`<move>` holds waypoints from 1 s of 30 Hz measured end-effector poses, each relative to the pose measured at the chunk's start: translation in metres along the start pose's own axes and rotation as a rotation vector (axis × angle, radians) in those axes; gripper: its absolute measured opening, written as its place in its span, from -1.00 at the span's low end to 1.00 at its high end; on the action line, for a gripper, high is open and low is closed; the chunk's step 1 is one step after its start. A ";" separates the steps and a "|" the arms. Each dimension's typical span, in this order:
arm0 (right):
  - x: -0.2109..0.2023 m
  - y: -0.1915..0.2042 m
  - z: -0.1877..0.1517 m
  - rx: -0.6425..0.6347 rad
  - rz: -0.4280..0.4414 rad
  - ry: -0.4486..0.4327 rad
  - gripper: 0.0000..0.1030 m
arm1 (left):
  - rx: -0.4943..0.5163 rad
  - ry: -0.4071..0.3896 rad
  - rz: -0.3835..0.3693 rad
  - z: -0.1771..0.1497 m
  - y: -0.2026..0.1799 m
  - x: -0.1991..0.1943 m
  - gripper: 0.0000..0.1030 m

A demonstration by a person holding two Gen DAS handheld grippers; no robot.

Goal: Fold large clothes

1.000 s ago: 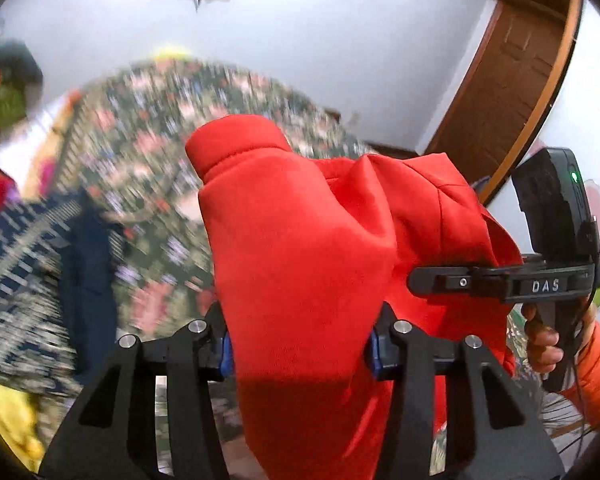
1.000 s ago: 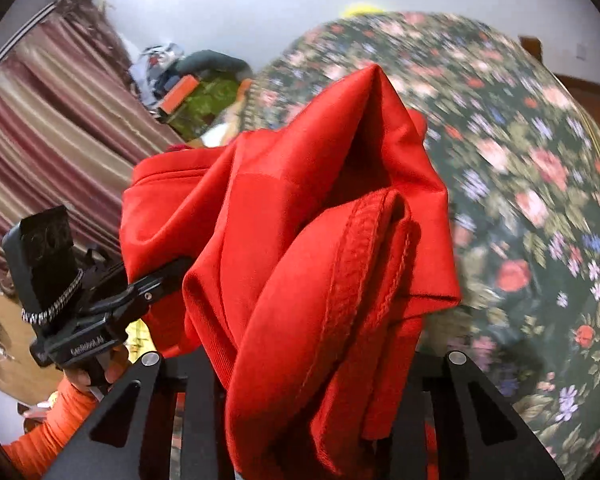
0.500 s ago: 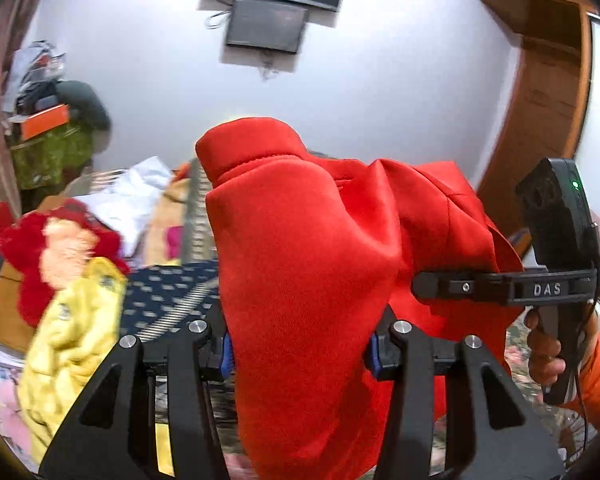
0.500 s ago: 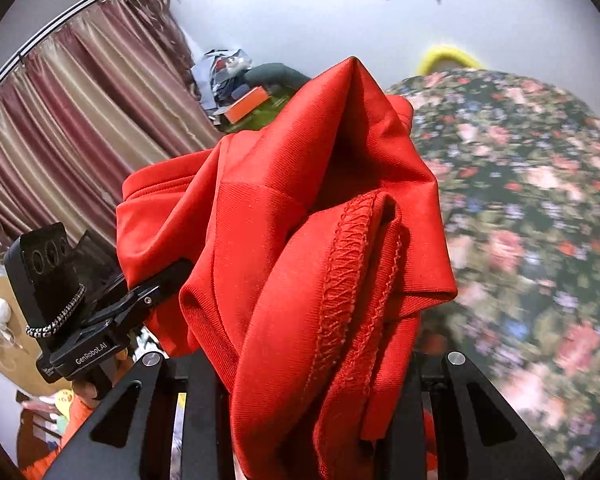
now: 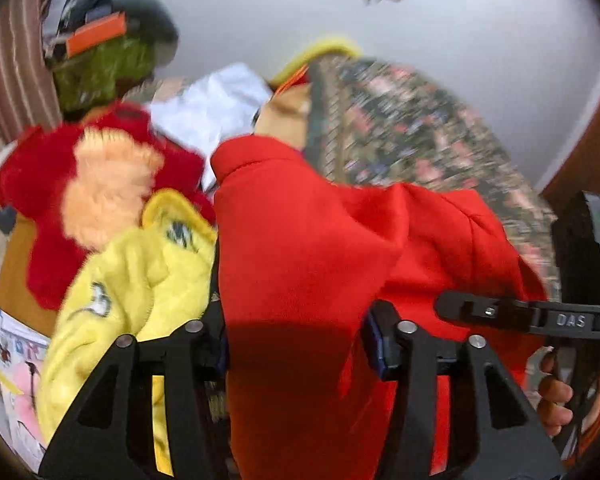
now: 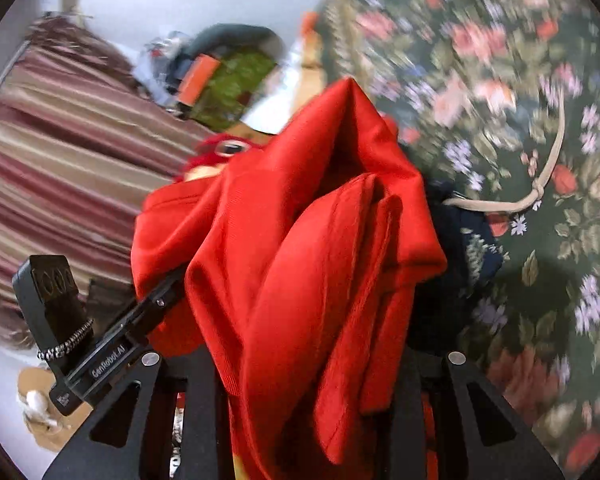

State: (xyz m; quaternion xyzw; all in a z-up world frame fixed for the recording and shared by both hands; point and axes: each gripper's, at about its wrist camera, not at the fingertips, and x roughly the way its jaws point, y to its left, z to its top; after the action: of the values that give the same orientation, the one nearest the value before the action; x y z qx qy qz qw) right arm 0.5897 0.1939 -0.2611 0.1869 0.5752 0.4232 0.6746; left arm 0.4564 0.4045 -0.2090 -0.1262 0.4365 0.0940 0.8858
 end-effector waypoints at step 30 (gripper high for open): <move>-0.030 -0.007 -0.082 -0.555 -0.557 0.070 0.54 | 0.165 0.079 0.049 -0.136 -0.020 -0.042 0.78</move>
State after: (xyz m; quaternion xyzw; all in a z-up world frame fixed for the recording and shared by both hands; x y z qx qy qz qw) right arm 0.5166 0.1472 -0.2700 -0.1804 0.4904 0.3695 0.7684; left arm 0.3354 0.3413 -0.2525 -0.0458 0.4804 0.0745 0.8727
